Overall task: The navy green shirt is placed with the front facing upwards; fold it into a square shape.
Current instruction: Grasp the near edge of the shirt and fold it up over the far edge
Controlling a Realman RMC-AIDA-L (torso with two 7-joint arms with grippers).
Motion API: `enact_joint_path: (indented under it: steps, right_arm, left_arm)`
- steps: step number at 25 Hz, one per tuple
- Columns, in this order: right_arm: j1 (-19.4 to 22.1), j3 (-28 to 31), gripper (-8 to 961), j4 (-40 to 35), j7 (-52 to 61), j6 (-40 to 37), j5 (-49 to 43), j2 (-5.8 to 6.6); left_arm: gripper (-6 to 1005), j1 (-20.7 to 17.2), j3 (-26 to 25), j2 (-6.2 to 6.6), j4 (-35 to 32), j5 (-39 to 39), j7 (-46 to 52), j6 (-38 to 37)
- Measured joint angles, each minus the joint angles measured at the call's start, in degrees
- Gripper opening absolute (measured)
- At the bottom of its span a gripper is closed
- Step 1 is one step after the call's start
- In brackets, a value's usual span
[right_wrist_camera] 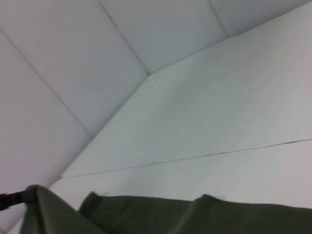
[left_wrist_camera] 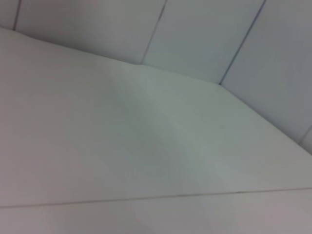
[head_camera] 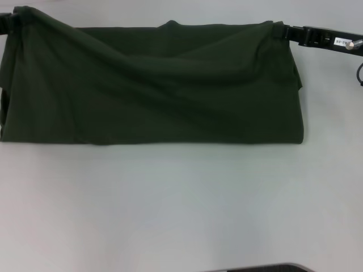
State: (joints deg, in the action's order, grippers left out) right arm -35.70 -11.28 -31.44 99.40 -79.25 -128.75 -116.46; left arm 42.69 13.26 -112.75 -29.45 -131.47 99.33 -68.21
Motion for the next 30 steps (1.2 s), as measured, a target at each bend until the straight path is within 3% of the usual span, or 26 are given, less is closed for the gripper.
enact_joint_path:
  steps: [6, 19, 30]
  right_arm:
    - [-0.61, -0.44, 85, 1.53, 1.15, 6.37, 1.02, -0.14]
    - [-1.41, -0.95, 95, 2.63, 2.54, 12.08, 2.73, -0.13]
    - [-3.65, -1.56, 104, 3.17, 2.43, 16.18, 3.0, -0.78]
  left_arm:
    - [66, 0.83, 0.03, -0.58, 0.19, 0.52, -0.04, 4.95]
    - [78, 2.12, 3.91, -2.35, 0.48, 1.4, -0.42, 14.39]
    - [89, 3.72, 4.72, -2.79, 1.56, 1.55, -0.62, 19.06]
